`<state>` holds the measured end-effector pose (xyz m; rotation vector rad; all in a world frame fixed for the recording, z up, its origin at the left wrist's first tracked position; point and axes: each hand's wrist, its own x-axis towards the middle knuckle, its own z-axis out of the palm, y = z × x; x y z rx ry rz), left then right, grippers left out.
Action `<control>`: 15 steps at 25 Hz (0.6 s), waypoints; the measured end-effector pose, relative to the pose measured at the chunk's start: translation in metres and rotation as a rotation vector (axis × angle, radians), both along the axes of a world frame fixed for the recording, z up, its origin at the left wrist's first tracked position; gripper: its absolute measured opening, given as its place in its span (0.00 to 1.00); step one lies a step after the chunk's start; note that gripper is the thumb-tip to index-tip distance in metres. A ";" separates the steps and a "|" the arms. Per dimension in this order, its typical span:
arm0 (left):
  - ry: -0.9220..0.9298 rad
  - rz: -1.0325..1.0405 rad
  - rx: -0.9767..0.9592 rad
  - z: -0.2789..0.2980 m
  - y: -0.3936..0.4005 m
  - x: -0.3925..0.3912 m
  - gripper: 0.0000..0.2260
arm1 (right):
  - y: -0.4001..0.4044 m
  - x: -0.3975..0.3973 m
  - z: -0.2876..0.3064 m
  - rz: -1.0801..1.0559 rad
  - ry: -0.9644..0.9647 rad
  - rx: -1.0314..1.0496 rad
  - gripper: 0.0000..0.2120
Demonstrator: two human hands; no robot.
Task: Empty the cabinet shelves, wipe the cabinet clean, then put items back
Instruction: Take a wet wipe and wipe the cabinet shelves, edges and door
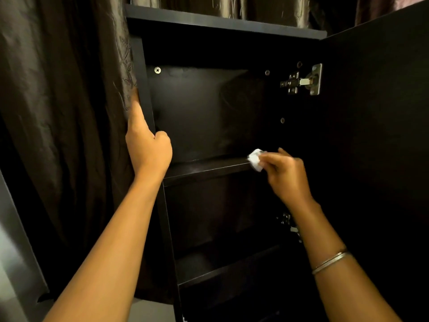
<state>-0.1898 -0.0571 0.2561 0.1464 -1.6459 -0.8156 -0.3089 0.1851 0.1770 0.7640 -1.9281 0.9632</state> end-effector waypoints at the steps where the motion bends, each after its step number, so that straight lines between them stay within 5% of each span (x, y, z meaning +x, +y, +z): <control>1: -0.003 -0.001 -0.004 0.000 0.001 0.001 0.40 | -0.023 0.017 0.000 0.029 0.052 0.021 0.12; 5: 0.000 -0.012 0.009 0.001 0.002 0.004 0.39 | -0.128 0.101 0.006 0.280 0.202 0.283 0.10; 8: 0.006 -0.005 0.018 0.003 0.005 0.006 0.39 | -0.120 0.091 0.023 0.316 0.169 0.395 0.07; 15: 0.027 0.026 -0.032 -0.002 0.000 0.001 0.39 | -0.012 -0.038 0.086 -0.233 -0.537 0.683 0.18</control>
